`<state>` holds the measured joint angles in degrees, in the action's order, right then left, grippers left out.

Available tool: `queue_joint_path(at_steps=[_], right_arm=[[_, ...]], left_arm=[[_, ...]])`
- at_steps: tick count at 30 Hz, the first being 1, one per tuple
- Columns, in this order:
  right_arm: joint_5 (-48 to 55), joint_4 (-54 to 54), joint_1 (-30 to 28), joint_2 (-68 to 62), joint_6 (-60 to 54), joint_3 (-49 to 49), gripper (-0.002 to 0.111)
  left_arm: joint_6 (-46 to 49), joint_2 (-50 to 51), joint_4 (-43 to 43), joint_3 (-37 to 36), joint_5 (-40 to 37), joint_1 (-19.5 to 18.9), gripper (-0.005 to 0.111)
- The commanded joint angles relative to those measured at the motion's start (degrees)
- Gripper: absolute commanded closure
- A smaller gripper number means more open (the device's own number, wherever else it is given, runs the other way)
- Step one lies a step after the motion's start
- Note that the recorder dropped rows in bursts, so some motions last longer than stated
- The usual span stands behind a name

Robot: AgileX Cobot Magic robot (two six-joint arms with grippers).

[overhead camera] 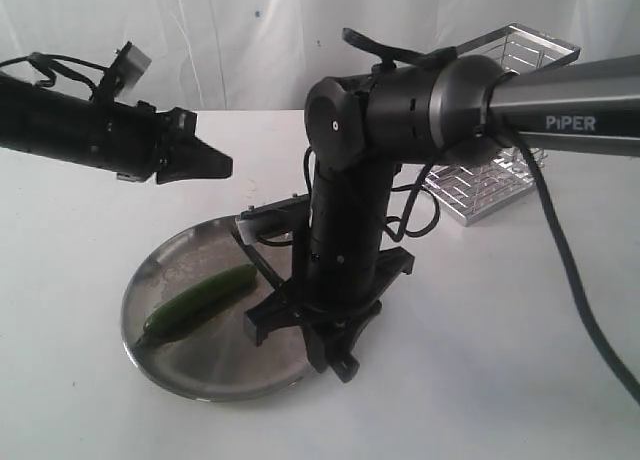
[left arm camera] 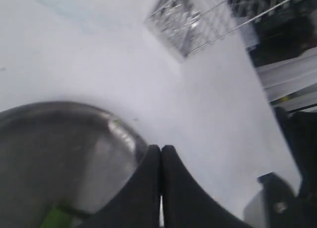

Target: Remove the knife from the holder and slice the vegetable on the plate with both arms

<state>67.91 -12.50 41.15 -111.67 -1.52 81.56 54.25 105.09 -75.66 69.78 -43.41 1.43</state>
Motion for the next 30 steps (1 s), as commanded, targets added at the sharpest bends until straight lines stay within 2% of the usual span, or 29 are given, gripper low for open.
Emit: queue_joint_path(at_steps=[1,23,30], right_arm=[[-0.3,0.4,0.1,-1.9,1.5,0.6,0.108],[-1.7,1.2,1.0,-5.0,6.0,3.7,0.108],[-1.9,2.1,1.0,-5.0,6.3,3.7,0.108]], left_arm=[[6.2,2.4,-9.1,0.0,-5.0,-0.2,0.107],[7.7,8.5,-10.3,0.0,-8.7,-0.2,0.107],[13.9,9.6,-8.6,-0.1,-8.5,-0.2,0.107]])
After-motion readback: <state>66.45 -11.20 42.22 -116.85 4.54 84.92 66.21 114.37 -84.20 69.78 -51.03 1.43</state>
